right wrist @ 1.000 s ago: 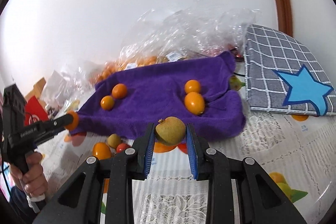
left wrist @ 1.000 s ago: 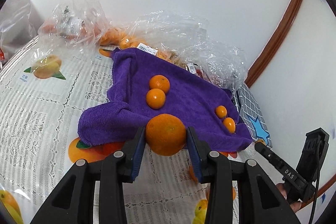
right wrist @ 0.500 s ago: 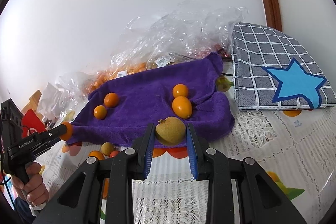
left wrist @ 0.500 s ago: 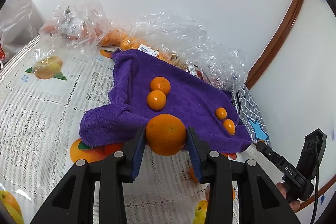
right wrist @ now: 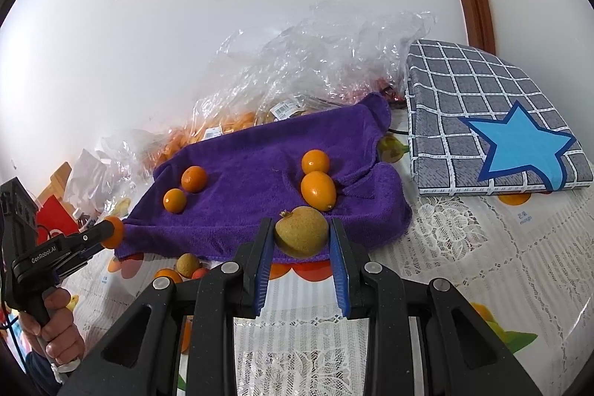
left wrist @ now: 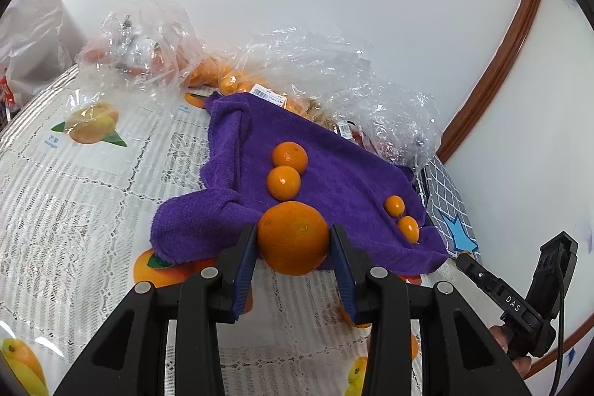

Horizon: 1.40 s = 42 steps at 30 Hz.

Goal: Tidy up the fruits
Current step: 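Lift the pear and the large orange and carry them over the purple towel, then lower both fruits onto the towel and open both grippers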

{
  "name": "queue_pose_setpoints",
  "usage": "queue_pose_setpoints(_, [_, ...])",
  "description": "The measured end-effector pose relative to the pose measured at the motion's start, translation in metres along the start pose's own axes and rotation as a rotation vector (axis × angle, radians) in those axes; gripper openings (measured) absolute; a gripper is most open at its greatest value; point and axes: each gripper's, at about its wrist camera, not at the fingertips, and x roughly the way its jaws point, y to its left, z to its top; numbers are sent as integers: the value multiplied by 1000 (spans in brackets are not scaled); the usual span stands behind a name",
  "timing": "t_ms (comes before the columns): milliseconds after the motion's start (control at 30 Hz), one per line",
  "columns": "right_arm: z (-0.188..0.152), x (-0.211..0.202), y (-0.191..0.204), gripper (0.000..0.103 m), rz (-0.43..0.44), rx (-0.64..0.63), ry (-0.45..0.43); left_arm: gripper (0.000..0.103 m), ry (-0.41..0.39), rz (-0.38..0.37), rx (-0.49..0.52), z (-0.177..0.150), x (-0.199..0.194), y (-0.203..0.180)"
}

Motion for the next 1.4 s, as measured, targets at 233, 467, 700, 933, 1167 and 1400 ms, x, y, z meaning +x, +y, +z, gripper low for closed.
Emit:
queue_pose_setpoints(233, [9, 4, -3, 29, -12, 6, 5, 37, -18, 47, 15, 4, -2, 1])
queue_pose_setpoints(467, [36, 4, 8, 29, -10, -72, -23, 37, -47, 72, 57, 30, 4, -13])
queue_pose_setpoints(700, [57, 33, 27, 29, 22, -121, 12, 37, -26, 107, 108, 43, 37, -31])
queue_pose_setpoints(933, [38, 64, 28, 29, 32, -129, 97, 37, 24, 165, 140, 29, 62, -29])
queue_pose_setpoints(1167, [37, 74, 27, 29, 63, -103, 125, 37, 52, 165, 144, 27, 67, -28])
queue_pose_setpoints(1400, [31, 82, 32, 29, 34, -139, 153, 37, 64, 175, 144, 26, 70, -27])
